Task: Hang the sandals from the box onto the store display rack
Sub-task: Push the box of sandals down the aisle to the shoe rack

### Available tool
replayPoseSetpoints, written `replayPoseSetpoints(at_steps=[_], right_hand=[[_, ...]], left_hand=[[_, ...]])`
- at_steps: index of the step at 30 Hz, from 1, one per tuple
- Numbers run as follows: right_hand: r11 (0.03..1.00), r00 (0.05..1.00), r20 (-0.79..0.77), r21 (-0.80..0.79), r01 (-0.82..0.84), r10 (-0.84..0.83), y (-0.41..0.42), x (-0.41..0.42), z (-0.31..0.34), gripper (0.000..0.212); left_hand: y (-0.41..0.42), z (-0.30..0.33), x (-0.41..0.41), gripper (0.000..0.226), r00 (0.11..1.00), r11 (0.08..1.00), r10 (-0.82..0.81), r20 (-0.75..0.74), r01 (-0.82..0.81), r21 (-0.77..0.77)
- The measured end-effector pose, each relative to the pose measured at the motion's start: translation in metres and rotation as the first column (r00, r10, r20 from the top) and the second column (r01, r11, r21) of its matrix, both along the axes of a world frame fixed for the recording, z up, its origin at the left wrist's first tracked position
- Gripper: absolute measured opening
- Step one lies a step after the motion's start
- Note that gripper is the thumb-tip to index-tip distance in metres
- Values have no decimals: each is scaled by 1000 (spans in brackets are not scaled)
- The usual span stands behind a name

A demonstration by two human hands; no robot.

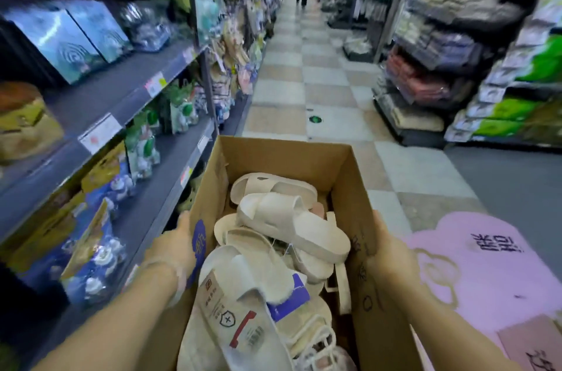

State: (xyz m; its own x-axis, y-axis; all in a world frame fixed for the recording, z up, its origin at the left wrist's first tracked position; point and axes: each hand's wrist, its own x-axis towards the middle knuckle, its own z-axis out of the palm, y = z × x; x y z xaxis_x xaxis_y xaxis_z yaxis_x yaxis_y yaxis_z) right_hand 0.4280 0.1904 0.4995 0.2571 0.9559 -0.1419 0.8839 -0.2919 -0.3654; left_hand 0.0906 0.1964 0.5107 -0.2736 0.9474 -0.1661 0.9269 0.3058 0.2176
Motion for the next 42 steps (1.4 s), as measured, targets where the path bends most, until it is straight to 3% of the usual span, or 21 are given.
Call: replayPoseSetpoints(at_steps=[5,8,9,12,15,18,21,24,31,34,38,42], right_hand=[[995,989,-131,66,76,-67,69,14,65,58],[993,993,-93,90,81,-72,122,23,87,53],[992,992,-84,76,103,-96,139,25,96,51],[993,994,-23,29,111,-111,191,31,125,72],[994,994,-33,24,108,-108,247,42,145,89],[988,990,-72,96,124,-118,309,59,151,91],[982,986,-120,137,129,-113,388,81,153,82],[988,993,-46,105,110,-106,476,106,154,84],[987,994,79,152,59,-72,670,140,166,89],[988,992,103,142,57,-72,761,147,166,85],[986,995,91,166,31,-47,886,158,155,81],[987,993,94,151,51,-65,1014,169,154,80]], left_hand=[[75,60,14,50,999,999,-40,5,40,17],[132,84,21,26,998,999,-47,48,47,10],[153,89,24,27,997,998,-60,50,59,19],[226,101,33,49,994,994,-92,53,88,68],[300,114,47,43,995,993,-92,37,89,82],[362,125,65,35,992,989,-128,-24,129,66],[442,130,87,41,990,989,-136,-31,137,50],[523,133,110,57,990,989,-139,-37,140,42],[706,138,139,60,996,995,-81,27,79,61],[793,136,145,60,994,992,-83,65,76,99],[925,126,152,75,995,990,-68,70,59,126],[1054,130,158,64,995,989,-89,49,83,121]])
